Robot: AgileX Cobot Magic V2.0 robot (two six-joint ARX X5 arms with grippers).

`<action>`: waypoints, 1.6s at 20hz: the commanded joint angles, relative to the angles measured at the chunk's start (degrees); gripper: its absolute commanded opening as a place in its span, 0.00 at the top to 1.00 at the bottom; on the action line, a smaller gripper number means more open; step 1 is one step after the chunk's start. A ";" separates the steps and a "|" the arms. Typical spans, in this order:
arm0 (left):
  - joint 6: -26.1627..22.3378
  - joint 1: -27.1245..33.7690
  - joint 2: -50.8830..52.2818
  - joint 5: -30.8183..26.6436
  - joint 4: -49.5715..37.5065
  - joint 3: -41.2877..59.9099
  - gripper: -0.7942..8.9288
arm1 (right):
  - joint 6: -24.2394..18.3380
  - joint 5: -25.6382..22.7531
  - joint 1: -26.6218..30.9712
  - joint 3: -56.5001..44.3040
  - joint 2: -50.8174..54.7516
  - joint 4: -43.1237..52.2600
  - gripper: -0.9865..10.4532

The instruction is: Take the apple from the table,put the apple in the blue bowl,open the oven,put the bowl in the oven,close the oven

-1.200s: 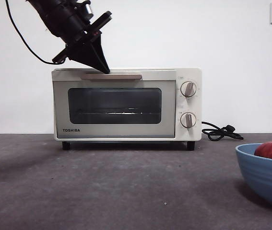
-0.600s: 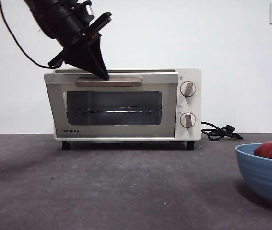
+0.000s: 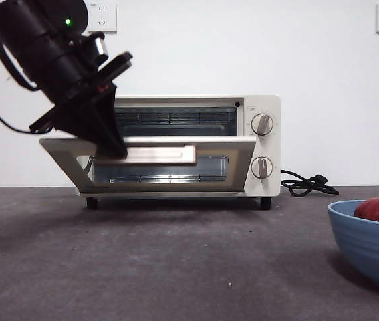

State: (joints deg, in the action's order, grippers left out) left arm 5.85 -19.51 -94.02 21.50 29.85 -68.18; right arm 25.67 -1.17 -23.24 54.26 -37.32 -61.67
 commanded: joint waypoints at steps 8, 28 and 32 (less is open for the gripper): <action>1.57 0.33 -1.09 -3.39 -5.46 5.86 0.92 | -0.81 -3.15 -0.04 -0.11 0.04 0.48 0.92; -5.88 -3.10 7.93 -2.01 9.33 5.86 0.92 | -4.68 -0.13 0.15 -0.13 -9.94 -5.14 0.92; -6.14 -3.08 17.88 -2.03 15.50 5.86 0.92 | -8.26 0.57 4.63 -0.17 -16.52 -3.45 0.92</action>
State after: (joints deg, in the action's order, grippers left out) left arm 0.56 -22.52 -76.86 19.11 45.01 -62.33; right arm 19.00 -0.67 -18.81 54.26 -53.52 -65.43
